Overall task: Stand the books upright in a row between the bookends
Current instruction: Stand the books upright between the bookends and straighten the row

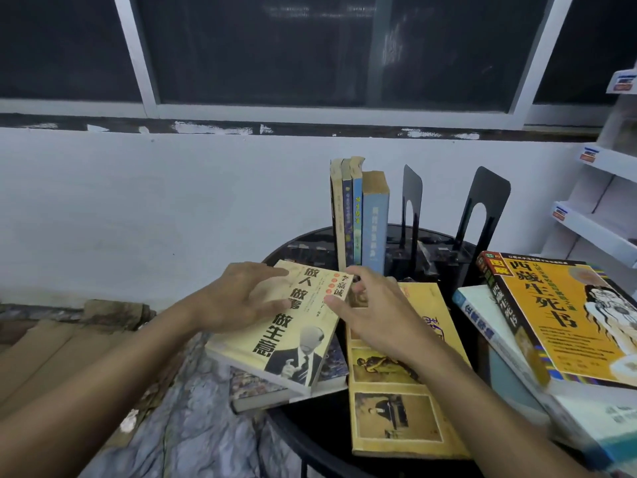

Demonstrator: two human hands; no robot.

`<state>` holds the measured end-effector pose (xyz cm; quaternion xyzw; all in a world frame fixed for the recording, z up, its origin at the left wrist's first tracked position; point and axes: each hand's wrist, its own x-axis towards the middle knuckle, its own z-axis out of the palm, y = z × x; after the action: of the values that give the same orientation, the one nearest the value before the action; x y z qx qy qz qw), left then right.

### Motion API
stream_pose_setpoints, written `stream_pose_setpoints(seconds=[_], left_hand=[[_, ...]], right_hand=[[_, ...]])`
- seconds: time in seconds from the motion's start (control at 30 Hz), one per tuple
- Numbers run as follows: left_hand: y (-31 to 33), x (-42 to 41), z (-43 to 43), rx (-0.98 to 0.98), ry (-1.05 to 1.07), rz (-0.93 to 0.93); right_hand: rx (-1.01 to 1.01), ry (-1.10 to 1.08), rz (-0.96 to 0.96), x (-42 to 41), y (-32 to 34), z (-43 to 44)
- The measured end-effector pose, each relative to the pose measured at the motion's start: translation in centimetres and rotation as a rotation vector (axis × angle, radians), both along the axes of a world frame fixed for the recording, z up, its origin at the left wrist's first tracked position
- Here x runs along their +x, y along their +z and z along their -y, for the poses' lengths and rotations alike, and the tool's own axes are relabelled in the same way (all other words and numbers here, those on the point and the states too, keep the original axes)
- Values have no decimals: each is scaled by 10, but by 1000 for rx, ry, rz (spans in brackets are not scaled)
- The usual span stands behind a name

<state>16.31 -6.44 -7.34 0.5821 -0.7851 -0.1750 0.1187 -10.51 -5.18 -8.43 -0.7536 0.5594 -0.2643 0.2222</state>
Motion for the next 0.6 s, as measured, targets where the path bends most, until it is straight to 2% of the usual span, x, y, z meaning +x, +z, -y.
stream_pose_setpoints(seconds=[0.17,0.3,0.6], left_hand=[[-10,9,-6,66,13,52],[-14,7,-9,70,11,4],[-12,-7,-22,26,95,-224]], right_hand=[[69,1,-93,14,-6,-5],[80,-3,-138,19,-7,-6],[130,6,33,22,-14,-3]])
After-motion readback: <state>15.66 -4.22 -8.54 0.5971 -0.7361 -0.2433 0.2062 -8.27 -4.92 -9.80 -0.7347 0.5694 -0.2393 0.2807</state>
